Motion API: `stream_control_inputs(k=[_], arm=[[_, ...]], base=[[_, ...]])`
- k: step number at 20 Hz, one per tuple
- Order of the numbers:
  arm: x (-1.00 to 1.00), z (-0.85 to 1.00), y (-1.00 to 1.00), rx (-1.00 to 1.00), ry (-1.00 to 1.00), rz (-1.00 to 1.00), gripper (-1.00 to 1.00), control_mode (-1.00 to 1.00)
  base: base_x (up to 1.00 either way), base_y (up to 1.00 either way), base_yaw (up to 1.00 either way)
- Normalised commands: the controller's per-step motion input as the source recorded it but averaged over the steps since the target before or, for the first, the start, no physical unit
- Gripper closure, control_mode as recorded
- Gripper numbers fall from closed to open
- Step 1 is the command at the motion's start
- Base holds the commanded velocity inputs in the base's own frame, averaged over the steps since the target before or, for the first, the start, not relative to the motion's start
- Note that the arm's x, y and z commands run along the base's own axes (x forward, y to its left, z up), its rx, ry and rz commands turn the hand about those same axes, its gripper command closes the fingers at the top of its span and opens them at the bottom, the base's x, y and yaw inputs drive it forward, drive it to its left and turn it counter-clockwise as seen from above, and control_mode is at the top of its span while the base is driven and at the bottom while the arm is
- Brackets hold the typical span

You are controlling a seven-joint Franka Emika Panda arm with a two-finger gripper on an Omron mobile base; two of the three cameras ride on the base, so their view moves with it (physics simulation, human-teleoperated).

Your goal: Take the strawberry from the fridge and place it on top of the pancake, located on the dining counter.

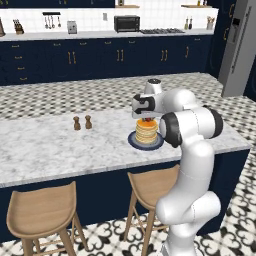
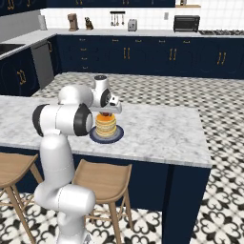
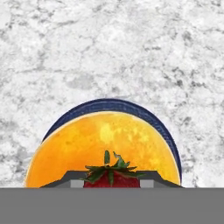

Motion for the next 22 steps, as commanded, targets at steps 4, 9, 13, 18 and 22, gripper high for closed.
stream_control_inputs(k=[4,9,13,18,22], arm=[[-0.08,0.04,0.00,0.00,-0.02,0.00,1.00,-1.00],[-0.09,0.00,0.00,0.00,0.00,0.00,1.00,-1.00],[-0.07,0.00,0.00,0.00,0.00,0.00,1.00,-1.00],[-0.01,0.00,0.00,0.00,0.00,0.00,-1.00,-1.00],[0.00,0.02,0.00,0.00,0.00,0.00,-1.00,-1.00]], base=[[0.00,0.00,0.00],[0.00,0.00,0.00],[0.00,0.00,0.00],[0.00,0.00,0.00],[0.00,0.00,0.00]])
